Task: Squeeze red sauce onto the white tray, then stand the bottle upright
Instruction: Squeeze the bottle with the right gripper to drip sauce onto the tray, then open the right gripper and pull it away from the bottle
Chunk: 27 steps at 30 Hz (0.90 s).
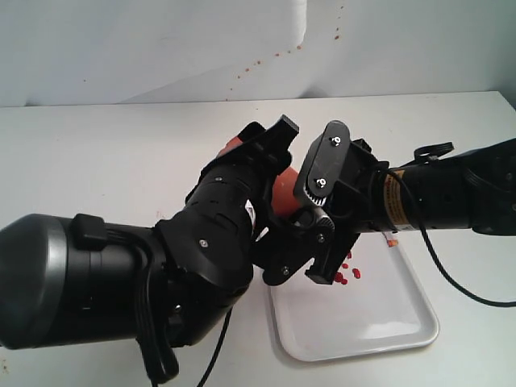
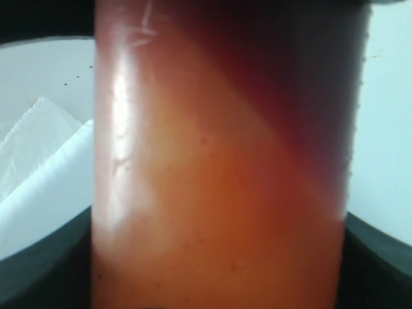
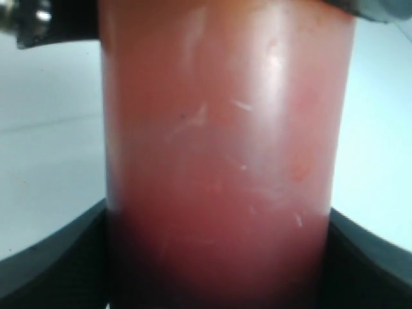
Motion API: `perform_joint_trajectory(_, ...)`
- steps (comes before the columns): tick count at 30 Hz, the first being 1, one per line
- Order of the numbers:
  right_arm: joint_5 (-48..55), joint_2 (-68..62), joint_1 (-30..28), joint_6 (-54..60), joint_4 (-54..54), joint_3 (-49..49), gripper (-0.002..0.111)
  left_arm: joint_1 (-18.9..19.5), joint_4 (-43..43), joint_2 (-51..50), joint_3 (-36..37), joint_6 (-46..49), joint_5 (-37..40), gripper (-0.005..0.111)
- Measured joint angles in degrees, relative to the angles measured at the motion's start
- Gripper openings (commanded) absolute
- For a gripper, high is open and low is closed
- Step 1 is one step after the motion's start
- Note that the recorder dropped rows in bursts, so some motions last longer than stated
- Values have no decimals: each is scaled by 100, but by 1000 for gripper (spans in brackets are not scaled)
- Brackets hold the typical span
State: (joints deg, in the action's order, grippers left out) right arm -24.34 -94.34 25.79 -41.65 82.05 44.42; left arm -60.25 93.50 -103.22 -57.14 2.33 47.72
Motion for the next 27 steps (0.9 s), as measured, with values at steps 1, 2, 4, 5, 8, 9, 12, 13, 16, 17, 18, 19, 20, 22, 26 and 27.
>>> perform_joint_trajectory(1,0,0,0,0,0,0,64,0,0,0,0,0,11,0)
perform_joint_trajectory(2,0,13,0,0,0,0,72,0,-13,0,0,0,11,0)
perform_joint_trajectory(4,0,57,0,0,0,0,82,0,-68,0,0,-22,22,0)
perform_joint_trajectory(5,-52,86,0,13,25,0,85,0,-113,0,0,-52,8,0)
perform_joint_trajectory(8,-51,163,0,55,116,0,86,0,-305,9,0,-123,-2,0)
perform_joint_trajectory(9,-42,187,0,55,126,0,86,0,-378,9,0,-123,-2,0)
perform_joint_trajectory(12,-2,295,0,95,208,-10,86,0,-537,9,-11,-233,-2,0)
perform_joint_trajectory(13,5,349,0,119,251,-10,86,0,-578,9,-11,-314,10,0)
perform_joint_trajectory(16,-8,593,13,158,381,-34,86,11,-665,23,-32,-486,122,0)
perform_joint_trajectory(17,-8,685,13,158,407,-34,86,11,-665,44,-32,-567,187,0)
perform_joint_trajectory(18,4,775,13,125,424,-34,86,11,-689,59,-34,-640,250,0)
perform_joint_trajectory(19,23,866,13,99,452,-34,85,11,-701,73,-34,-736,316,0)
perform_joint_trajectory(20,23,958,13,59,464,-34,85,11,-710,81,-44,-830,394,0)
perform_joint_trajectory(22,58,1125,22,18,495,-34,85,30,-768,81,-44,-925,511,0)
perform_joint_trajectory(26,355,1503,22,-183,521,-43,83,35,-811,86,51,-1149,565,0)
perform_joint_trajectory(27,468,1628,22,-252,521,-56,82,35,-811,86,98,-1244,565,0)
